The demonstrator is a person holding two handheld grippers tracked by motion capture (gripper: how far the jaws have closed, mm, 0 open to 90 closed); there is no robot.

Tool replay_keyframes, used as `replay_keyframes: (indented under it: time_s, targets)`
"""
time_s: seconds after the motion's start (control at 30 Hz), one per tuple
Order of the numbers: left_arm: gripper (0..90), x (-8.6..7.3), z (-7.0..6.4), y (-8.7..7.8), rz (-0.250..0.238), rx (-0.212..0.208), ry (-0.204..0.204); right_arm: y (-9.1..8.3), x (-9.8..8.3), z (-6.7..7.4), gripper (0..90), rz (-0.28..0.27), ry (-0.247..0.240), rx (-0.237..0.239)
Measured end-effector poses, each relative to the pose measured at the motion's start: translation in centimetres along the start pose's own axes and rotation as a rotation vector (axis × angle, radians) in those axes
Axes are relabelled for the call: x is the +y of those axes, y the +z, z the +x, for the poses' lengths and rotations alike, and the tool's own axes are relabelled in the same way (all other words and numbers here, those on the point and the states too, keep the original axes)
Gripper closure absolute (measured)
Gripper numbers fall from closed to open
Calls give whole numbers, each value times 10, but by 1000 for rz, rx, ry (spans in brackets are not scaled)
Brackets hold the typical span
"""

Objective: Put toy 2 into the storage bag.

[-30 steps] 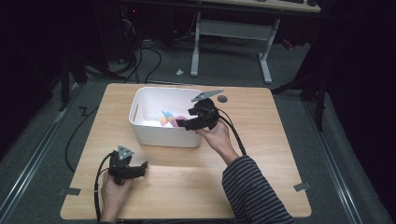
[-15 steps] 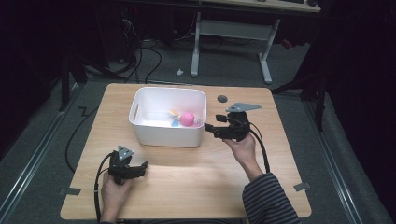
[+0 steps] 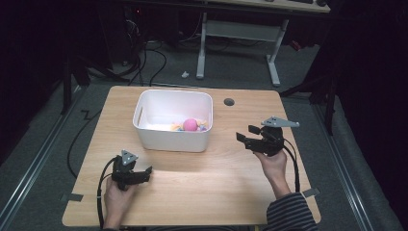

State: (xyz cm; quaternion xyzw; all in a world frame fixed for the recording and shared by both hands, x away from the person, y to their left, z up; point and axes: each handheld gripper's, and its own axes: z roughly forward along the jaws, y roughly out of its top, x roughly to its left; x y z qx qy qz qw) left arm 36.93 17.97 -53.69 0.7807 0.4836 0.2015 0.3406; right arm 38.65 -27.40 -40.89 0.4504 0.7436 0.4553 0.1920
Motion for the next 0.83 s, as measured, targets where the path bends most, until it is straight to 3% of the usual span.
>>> replay_keyframes:
  time_s: [0.17,0.33,0.4,0.5,0.6,0.83]
  targets:
    - [154,0,0,0,-1,0,-1,-6,-20,-11,363,24,23,-40]
    - [154,0,0,0,0,0,0,-6,-59,-29,361,43,67,-131]
    - [154,0,0,0,1,0,0,-1,-78,-36,355,64,85,-181]
    - [154,0,0,0,0,0,0,10,-104,-46,356,141,94,-284]
    - [154,0,0,0,-1,2,0,20,-123,-52,338,195,92,-343]
    - [154,0,0,0,-1,2,0,20,-123,-52,295,203,95,-360]
